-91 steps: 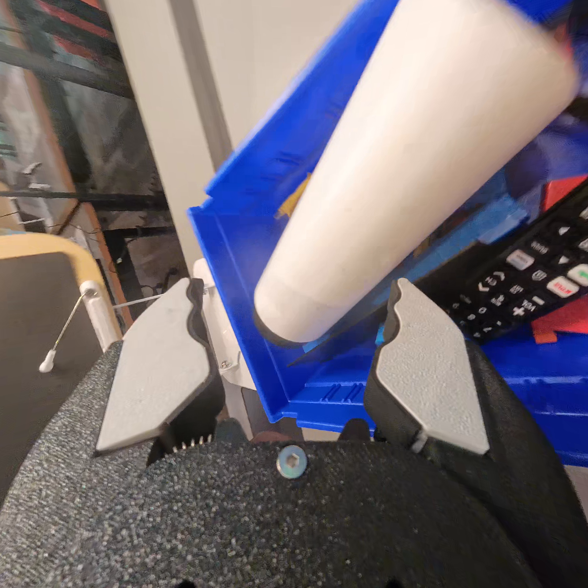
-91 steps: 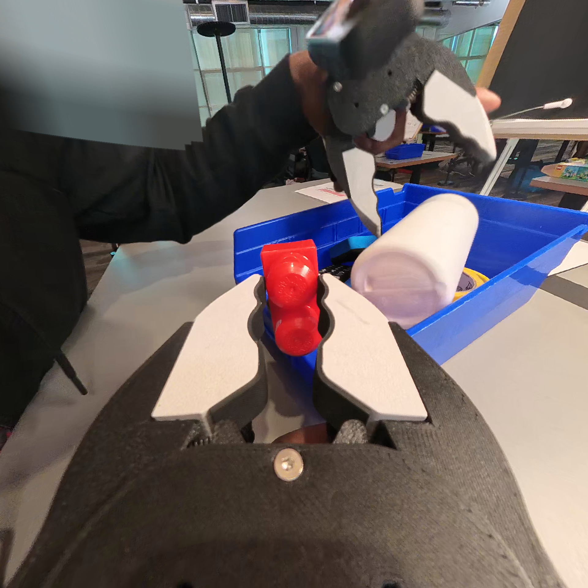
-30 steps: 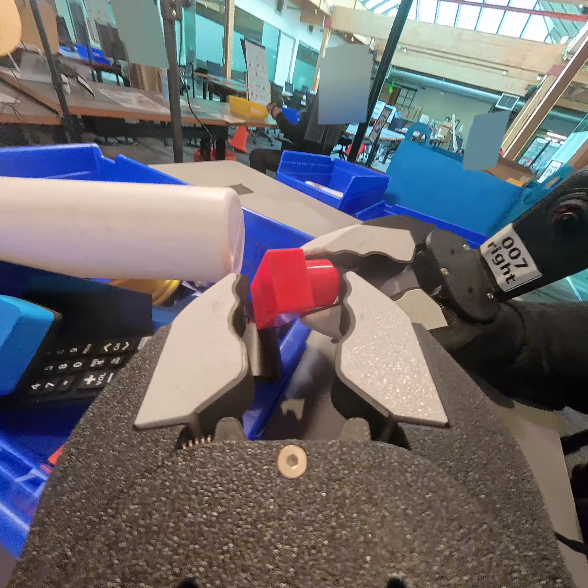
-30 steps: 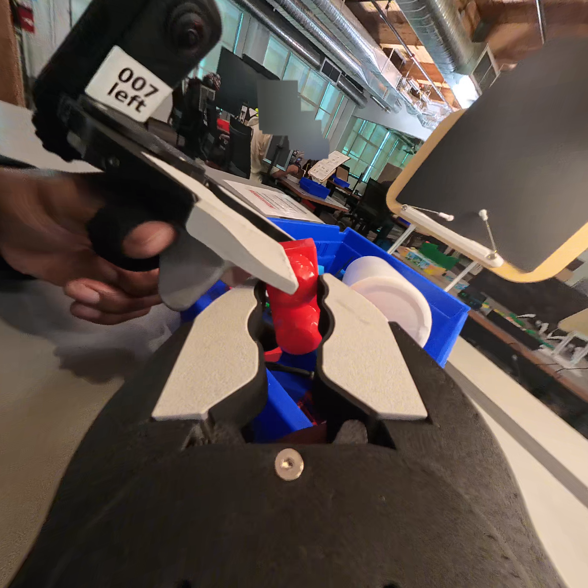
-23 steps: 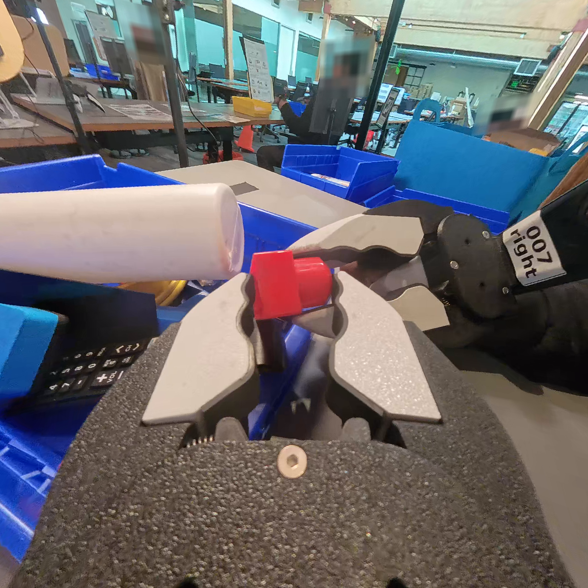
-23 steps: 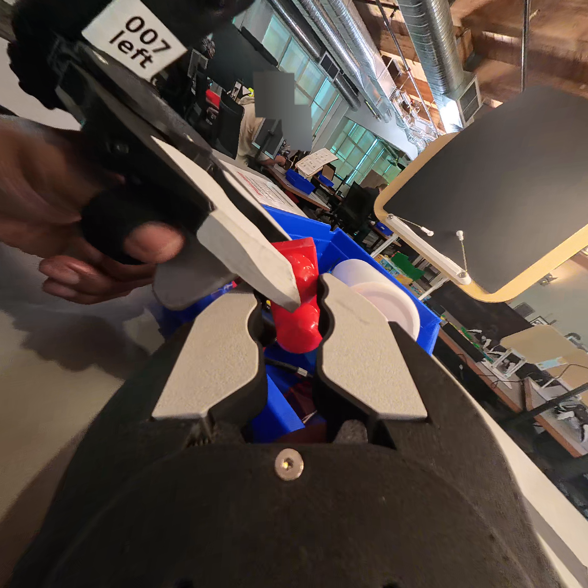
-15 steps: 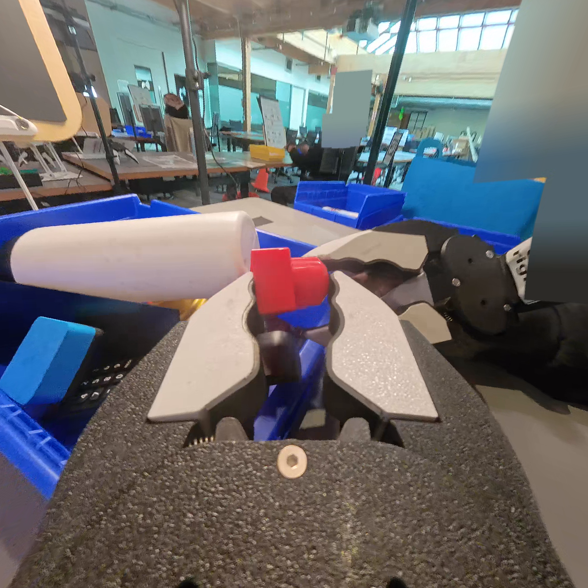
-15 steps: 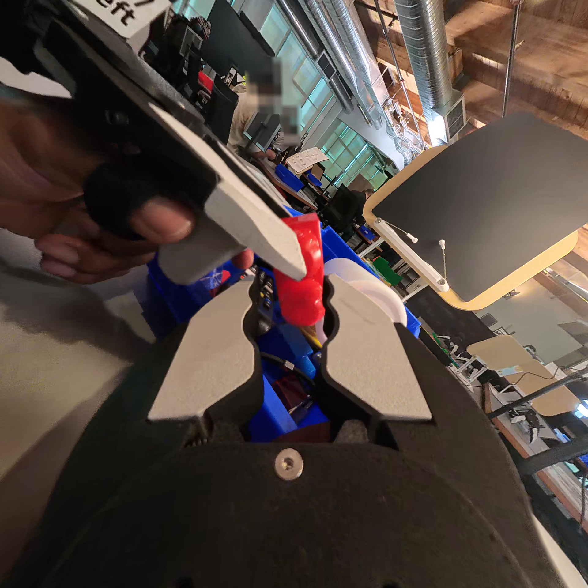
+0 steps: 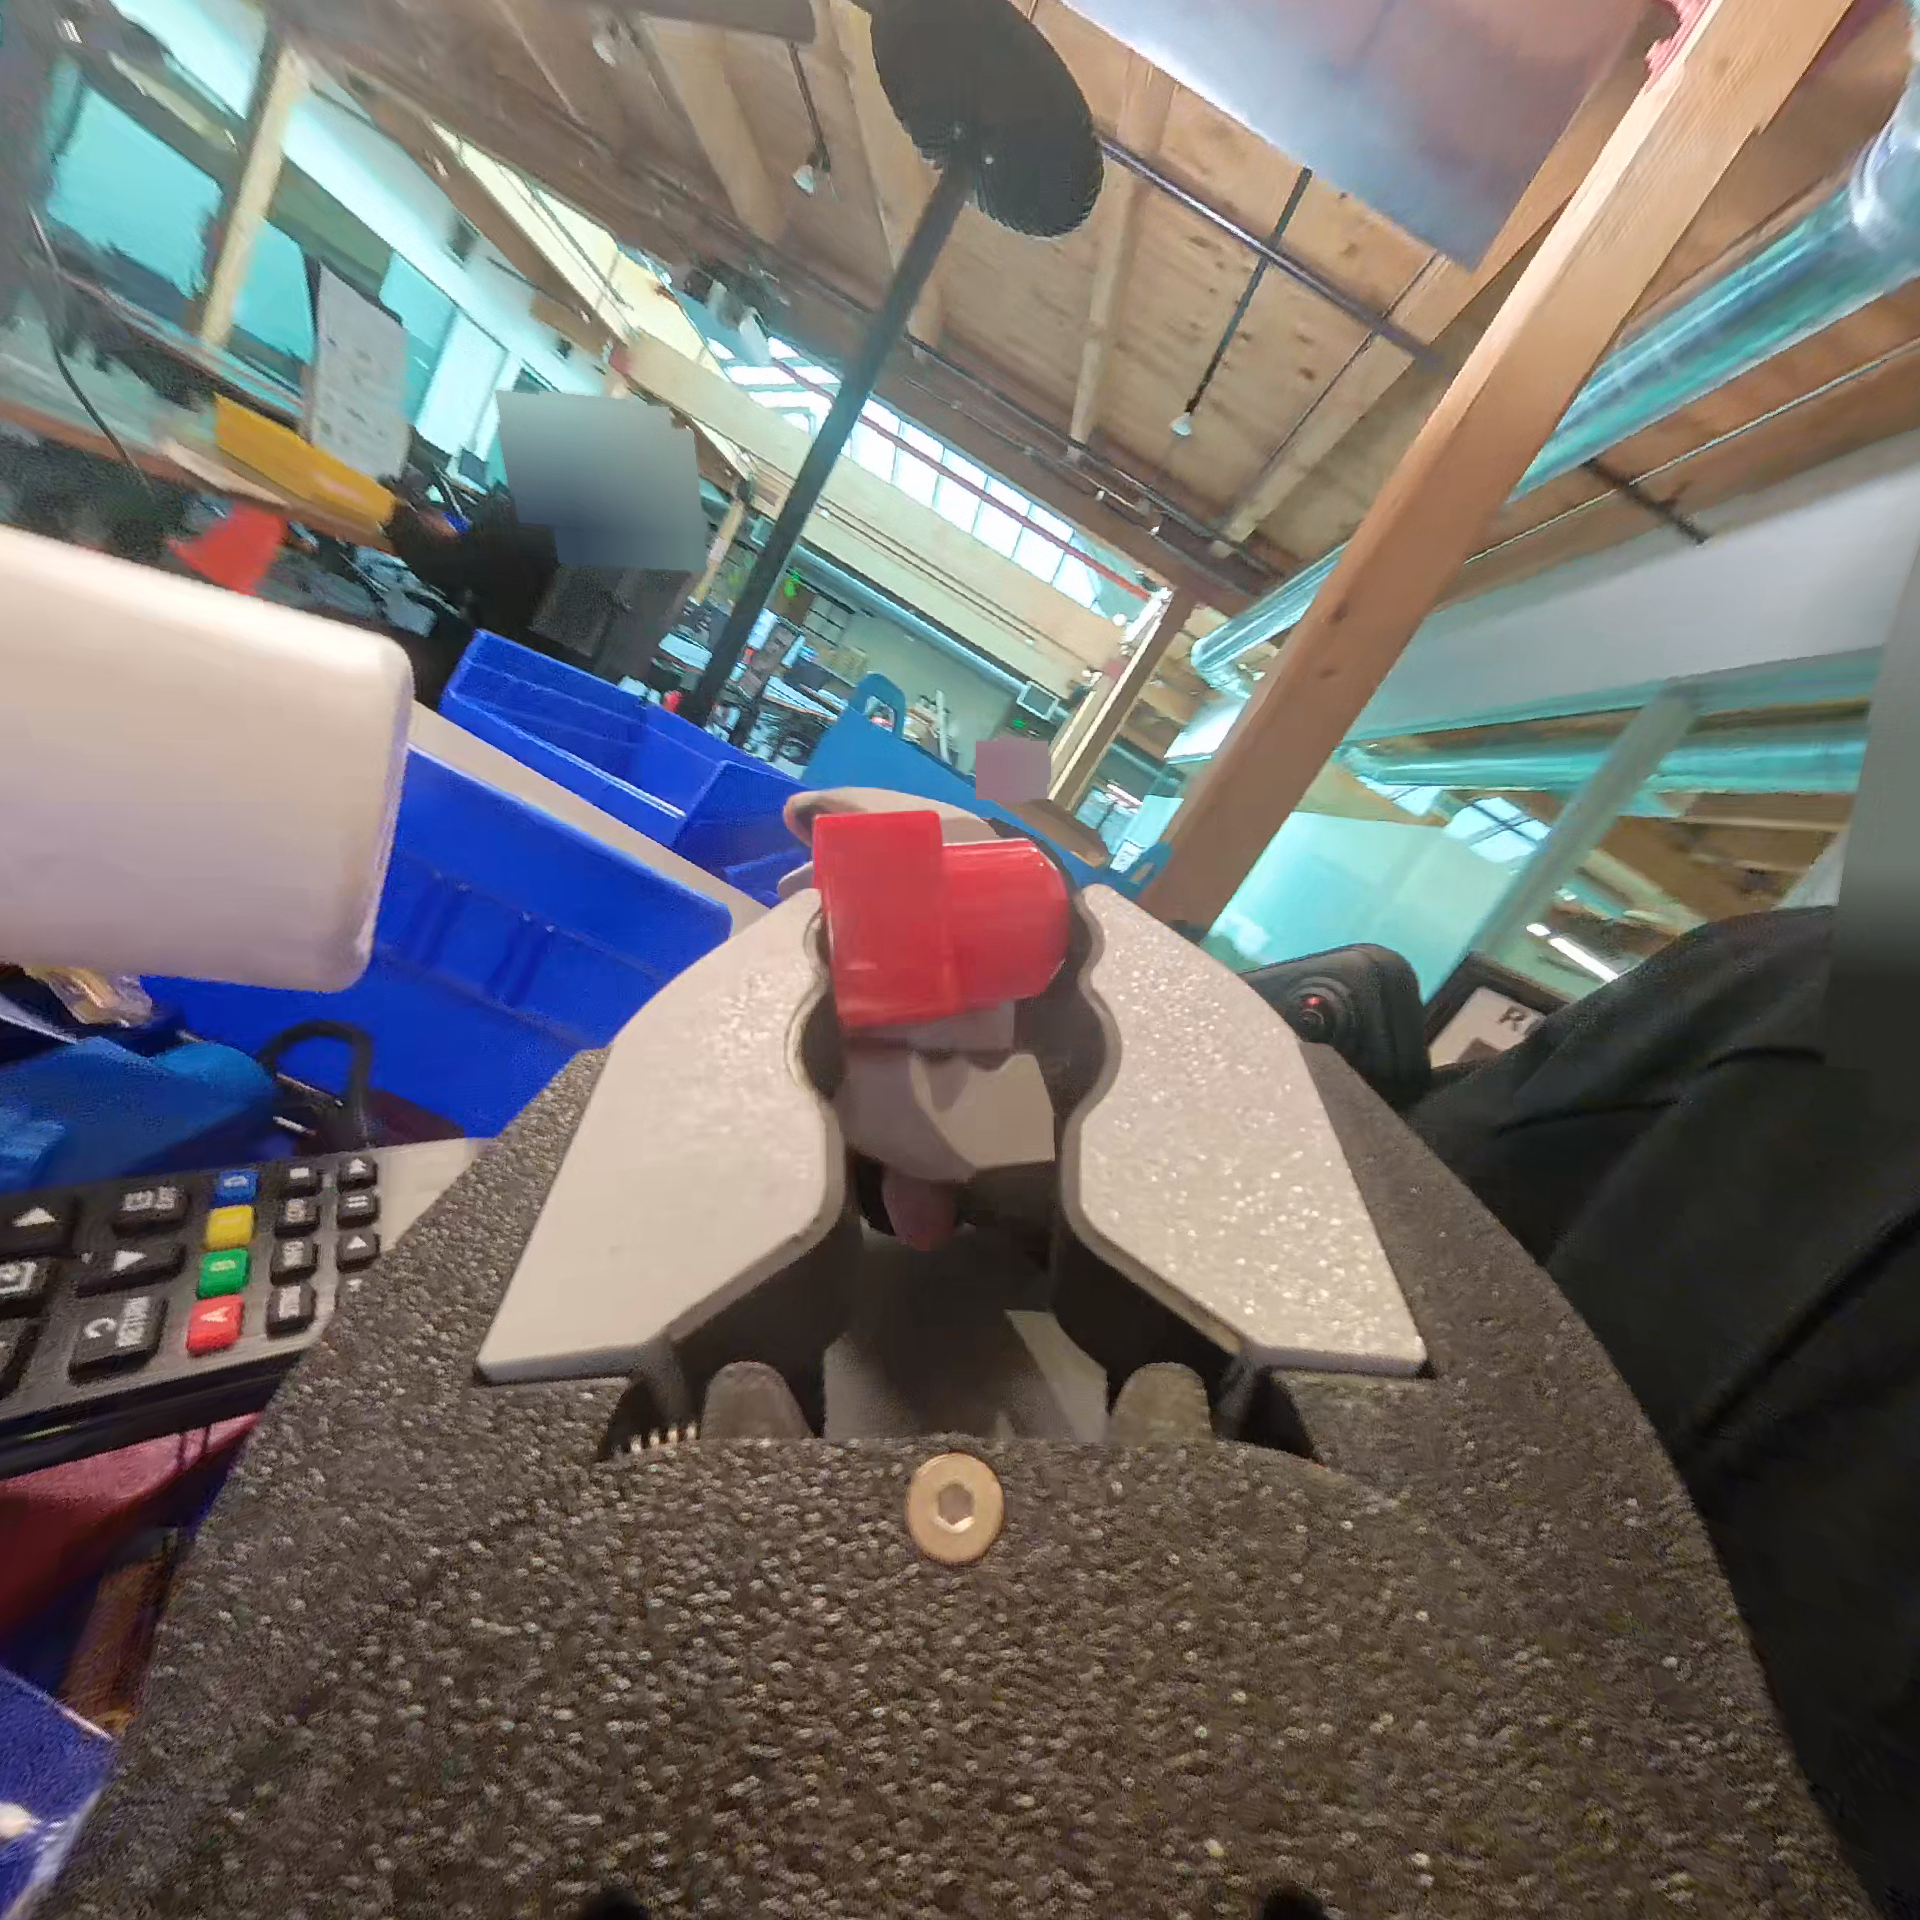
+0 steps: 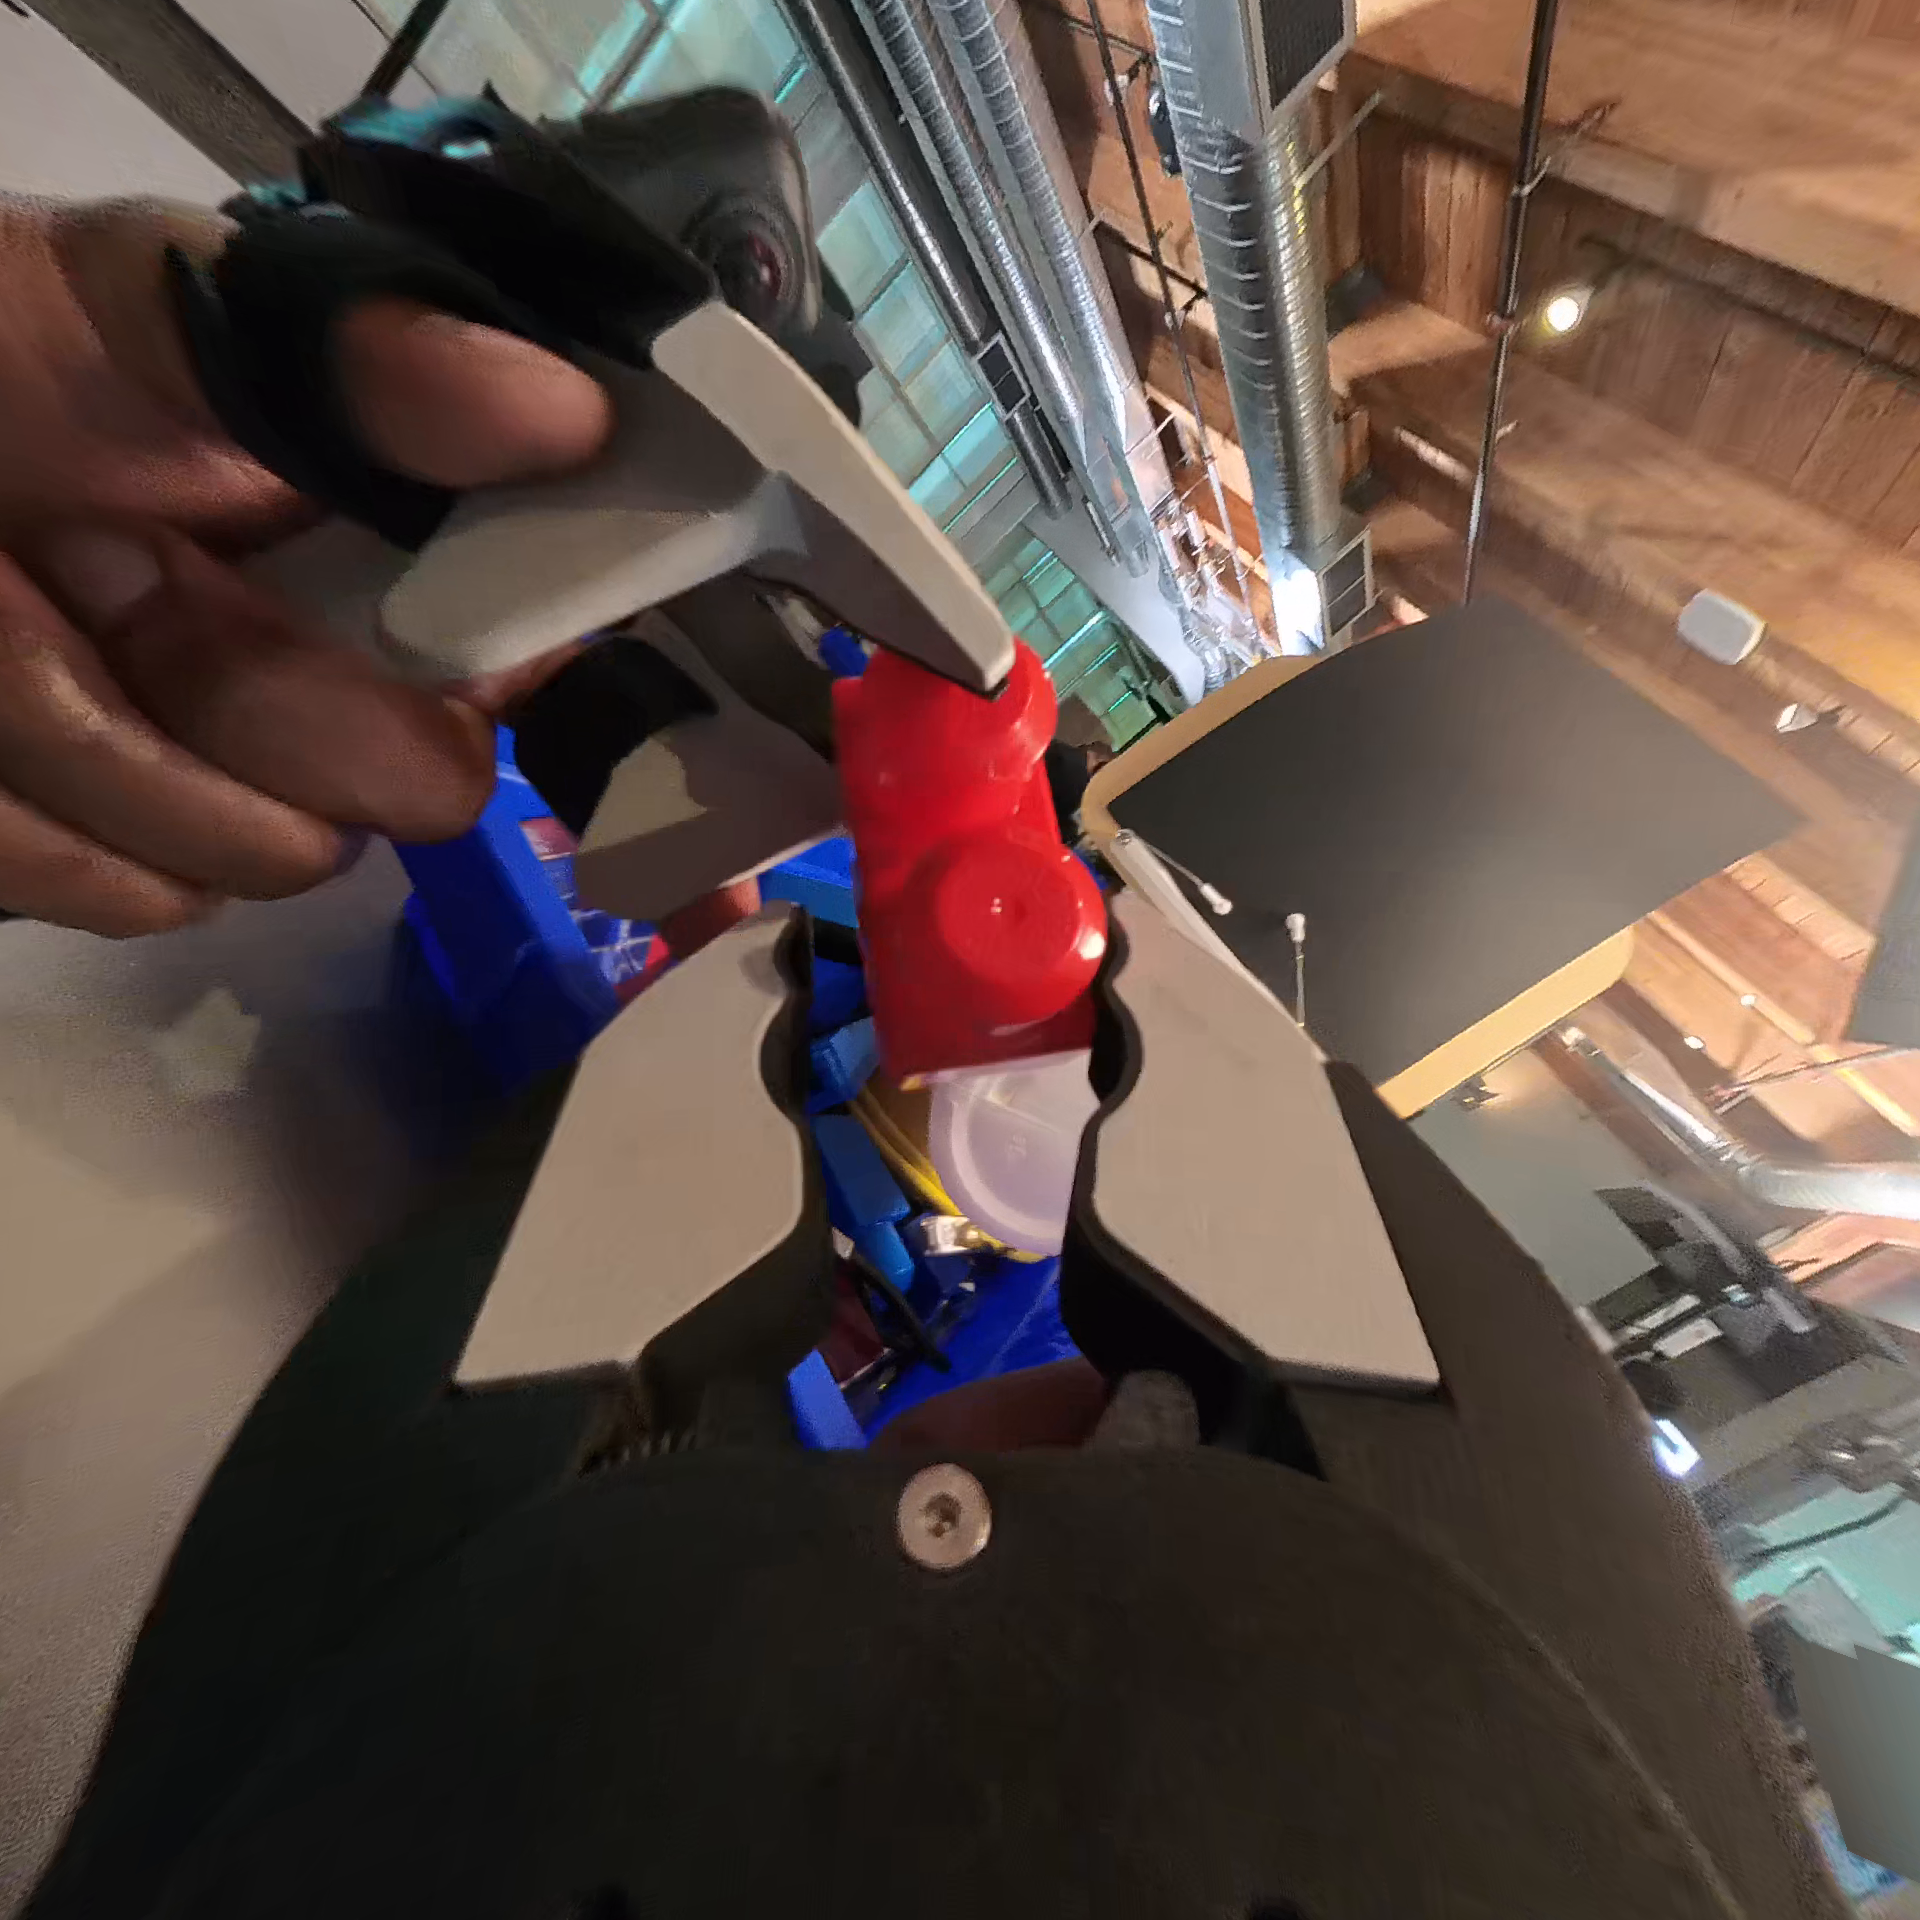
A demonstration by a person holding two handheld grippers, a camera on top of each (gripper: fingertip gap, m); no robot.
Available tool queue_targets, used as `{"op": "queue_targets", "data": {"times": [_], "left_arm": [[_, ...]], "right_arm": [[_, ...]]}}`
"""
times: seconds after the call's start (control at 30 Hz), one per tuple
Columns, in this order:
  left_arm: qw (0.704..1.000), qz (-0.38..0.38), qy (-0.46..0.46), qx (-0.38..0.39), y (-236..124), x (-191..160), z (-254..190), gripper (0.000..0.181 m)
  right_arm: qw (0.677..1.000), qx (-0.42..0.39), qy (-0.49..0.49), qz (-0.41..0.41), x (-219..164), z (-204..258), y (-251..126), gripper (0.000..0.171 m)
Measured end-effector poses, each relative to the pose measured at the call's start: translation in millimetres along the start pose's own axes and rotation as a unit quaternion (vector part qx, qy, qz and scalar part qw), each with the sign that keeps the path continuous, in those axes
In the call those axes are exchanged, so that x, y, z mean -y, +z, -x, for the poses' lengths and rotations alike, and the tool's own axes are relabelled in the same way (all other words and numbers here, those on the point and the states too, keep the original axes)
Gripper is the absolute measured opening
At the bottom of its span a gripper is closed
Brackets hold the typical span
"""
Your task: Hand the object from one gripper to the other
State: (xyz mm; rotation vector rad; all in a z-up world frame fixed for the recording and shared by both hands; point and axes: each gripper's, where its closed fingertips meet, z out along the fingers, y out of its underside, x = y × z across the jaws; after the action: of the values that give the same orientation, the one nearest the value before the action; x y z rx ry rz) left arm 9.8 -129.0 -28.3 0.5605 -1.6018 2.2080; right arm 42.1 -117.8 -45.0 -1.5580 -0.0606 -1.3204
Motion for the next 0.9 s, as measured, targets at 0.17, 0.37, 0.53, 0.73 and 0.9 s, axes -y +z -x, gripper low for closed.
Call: {"op": "queue_targets", "data": {"times": [0.17, 0.37, 0.53, 0.73, 0.9], "left_arm": [[0.996, 0.0, 0.06, 0.067, -0.3, 4.3, 12.4, 0.052], [0.948, 0.029, 0.283, 0.141, -3.6, 13.0, 9.7, 0.063], [0.921, 0.056, 0.361, 0.135, -1.8, -0.4, 9.3, 0.062], [0.874, 0.085, 0.451, 0.159, 2.4, -19.3, 14.6, 0.066], [0.848, 0.104, 0.501, 0.138, 4.3, -31.9, 10.5, 0.07]], "right_arm": [[0.999, 0.037, 0.03, 0.016, -7.3, 1.5, -1.2, 0.038], [0.957, 0.163, 0.229, 0.07, -21.1, 8.6, -7.4, 0.037], [0.875, 0.249, 0.405, 0.087, -18.4, 9.3, -16.9, 0.037], [0.777, 0.321, 0.528, 0.116, -14.8, 26.5, -24.3, 0.037], [0.728, 0.37, 0.565, 0.12, -13.3, 36.0, -33.6, 0.037]]}}
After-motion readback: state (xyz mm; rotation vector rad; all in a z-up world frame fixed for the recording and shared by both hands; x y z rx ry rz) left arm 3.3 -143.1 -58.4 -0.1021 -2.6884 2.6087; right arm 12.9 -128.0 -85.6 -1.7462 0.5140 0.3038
